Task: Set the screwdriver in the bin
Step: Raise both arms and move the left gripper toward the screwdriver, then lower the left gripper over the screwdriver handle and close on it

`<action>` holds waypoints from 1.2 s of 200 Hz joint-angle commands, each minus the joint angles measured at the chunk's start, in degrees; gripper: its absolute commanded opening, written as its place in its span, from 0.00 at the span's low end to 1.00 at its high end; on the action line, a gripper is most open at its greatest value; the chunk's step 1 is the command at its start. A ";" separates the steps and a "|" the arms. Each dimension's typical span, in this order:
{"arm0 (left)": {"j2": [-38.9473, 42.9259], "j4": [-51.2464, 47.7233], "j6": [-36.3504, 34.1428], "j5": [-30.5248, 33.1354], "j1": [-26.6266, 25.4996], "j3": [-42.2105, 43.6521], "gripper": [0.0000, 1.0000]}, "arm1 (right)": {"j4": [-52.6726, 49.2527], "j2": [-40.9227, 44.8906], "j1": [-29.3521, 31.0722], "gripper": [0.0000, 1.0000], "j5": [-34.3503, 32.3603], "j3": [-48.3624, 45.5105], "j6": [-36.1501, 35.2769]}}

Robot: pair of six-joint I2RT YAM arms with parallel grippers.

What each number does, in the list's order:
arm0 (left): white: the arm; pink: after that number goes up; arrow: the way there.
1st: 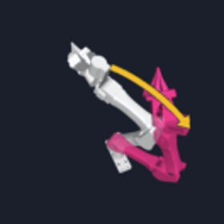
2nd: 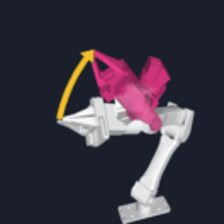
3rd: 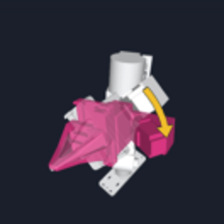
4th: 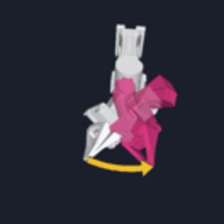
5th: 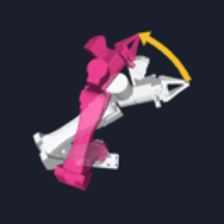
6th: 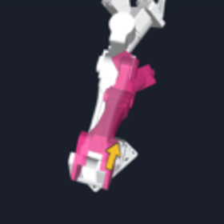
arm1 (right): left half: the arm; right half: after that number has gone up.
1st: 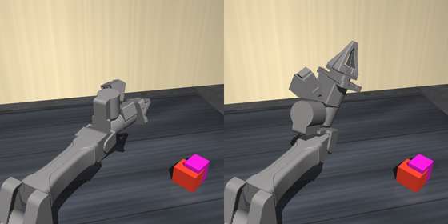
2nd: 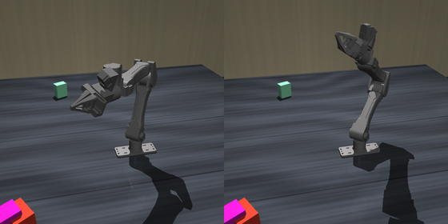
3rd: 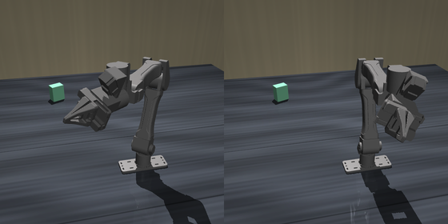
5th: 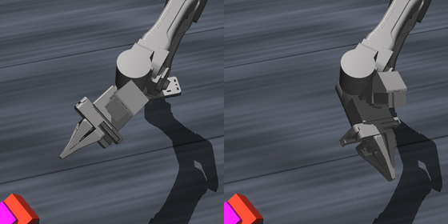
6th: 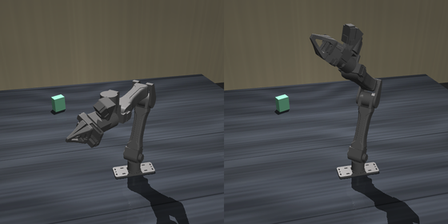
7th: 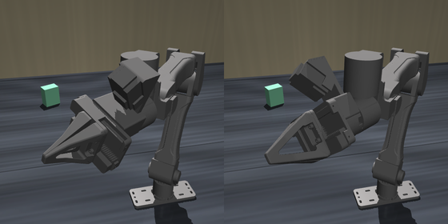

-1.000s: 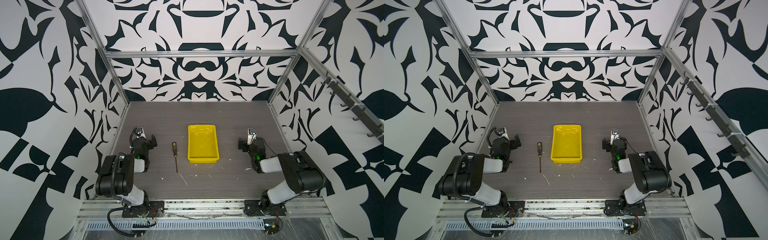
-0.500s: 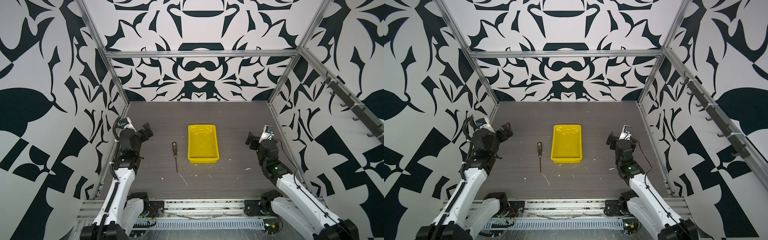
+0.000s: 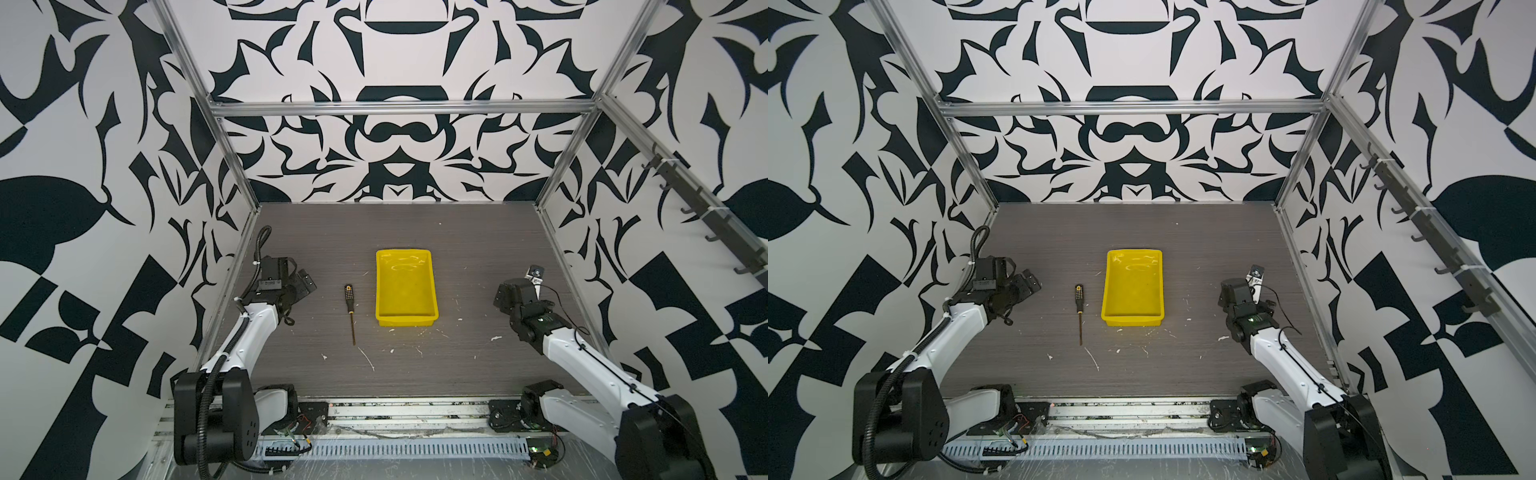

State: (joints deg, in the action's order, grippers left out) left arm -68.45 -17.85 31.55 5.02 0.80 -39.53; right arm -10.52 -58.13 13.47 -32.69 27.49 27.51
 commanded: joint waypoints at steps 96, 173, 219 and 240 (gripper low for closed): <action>10.99 -10.59 11.58 12.20 0.91 -1.80 0.99 | 2.27 2.75 -0.11 0.98 0.19 0.31 -0.18; 9.95 5.85 22.28 -8.54 -4.38 6.07 0.91 | 3.10 3.80 -0.11 0.98 0.55 -0.50 -0.78; 5.20 6.85 25.72 3.51 -27.73 7.20 0.82 | 3.47 2.70 -0.12 0.98 1.06 0.08 -0.56; 2.42 7.89 28.89 7.59 -32.22 9.07 0.75 | 3.07 2.23 -0.14 0.97 0.96 0.39 -0.44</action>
State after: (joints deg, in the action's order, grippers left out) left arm -63.64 -11.77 55.75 5.69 -27.99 -32.88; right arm -8.54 -55.57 13.47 -31.31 27.00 26.85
